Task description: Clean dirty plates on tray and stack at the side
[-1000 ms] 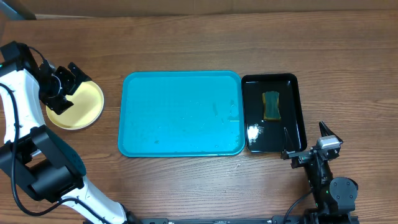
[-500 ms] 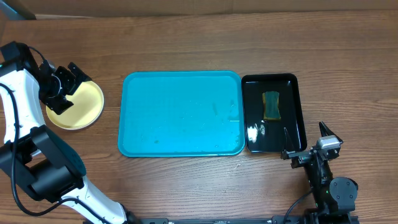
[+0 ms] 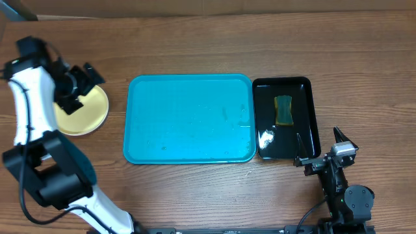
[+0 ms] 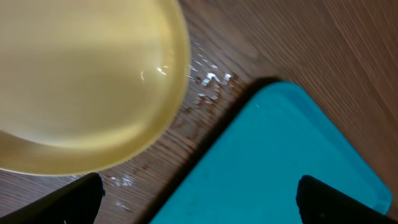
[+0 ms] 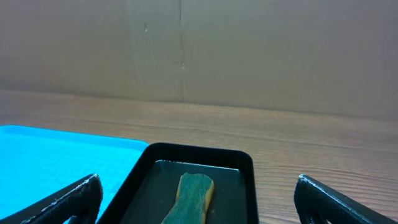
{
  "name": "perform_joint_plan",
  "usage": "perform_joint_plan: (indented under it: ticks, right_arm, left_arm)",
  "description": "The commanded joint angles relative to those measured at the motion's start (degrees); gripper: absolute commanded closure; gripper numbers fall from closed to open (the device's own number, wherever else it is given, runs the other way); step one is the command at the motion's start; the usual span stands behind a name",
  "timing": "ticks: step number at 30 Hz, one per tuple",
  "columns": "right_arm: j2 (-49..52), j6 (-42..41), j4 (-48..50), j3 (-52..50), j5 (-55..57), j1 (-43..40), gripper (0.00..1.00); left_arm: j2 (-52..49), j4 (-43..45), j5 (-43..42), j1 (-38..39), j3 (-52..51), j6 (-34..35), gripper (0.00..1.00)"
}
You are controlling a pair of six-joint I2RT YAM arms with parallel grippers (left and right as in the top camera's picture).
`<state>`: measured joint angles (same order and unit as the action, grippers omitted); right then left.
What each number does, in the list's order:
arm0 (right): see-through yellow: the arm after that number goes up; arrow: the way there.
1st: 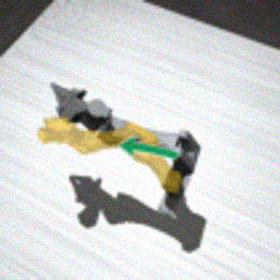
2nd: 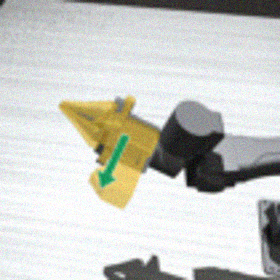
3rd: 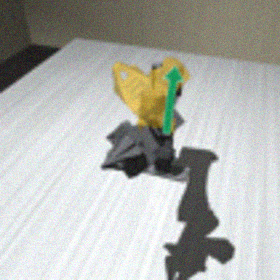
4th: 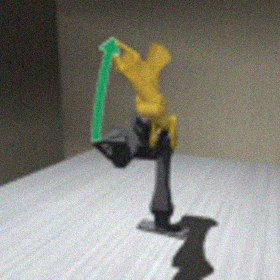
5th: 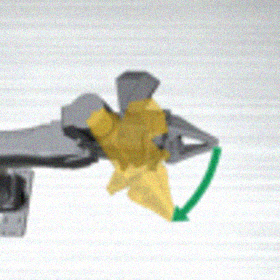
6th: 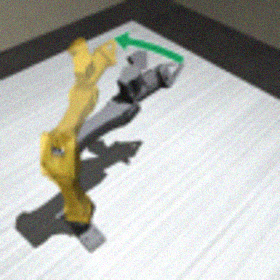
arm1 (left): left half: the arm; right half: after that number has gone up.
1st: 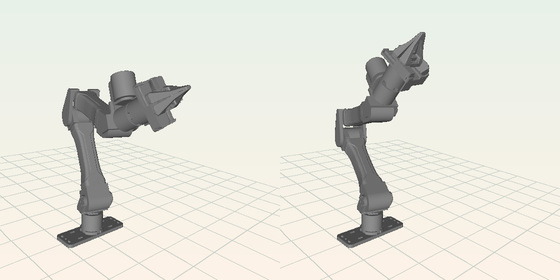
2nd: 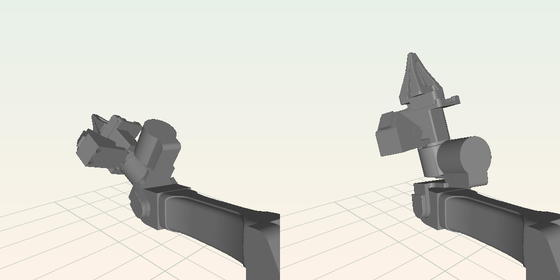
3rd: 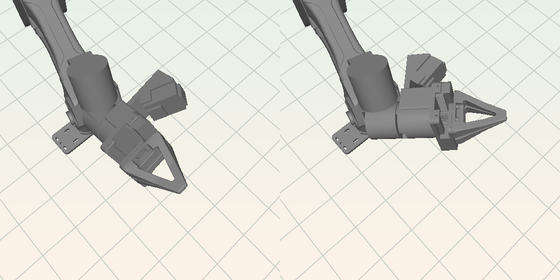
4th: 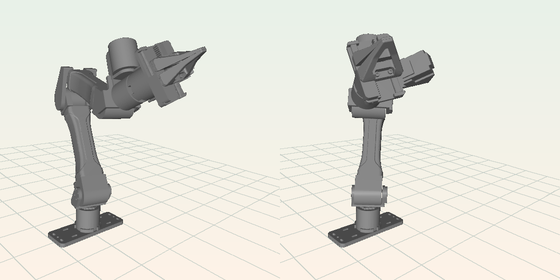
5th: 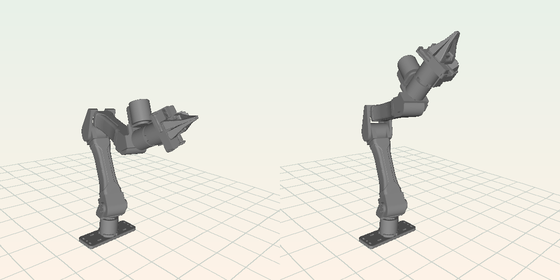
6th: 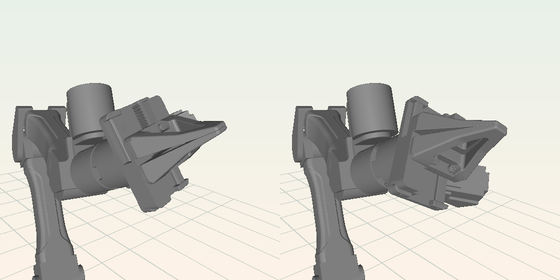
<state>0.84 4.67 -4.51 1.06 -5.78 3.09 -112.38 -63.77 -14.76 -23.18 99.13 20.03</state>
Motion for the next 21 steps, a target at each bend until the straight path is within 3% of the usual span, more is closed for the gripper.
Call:
perform_joint_plan:
  ticks: [1,13,21]
  right_arm:
    - [-0.6,-0.3,0.3,-0.6,-0.3,-0.3,0.00]
    - [-0.5,-0.3,0.3,-0.6,-0.3,-0.3,0.00]
    - [-0.5,-0.3,0.3,-0.6,-0.3,-0.3,0.00]
  left_arm:
    - [10.1,0.0,6.3,7.9,0.0,0.8,0.00]
    - [39.6,-0.1,6.4,28.5,0.0,0.8,0.00]
    - [56.8,-4.0,9.7,28.4,-4.0,-3.7,0.00]
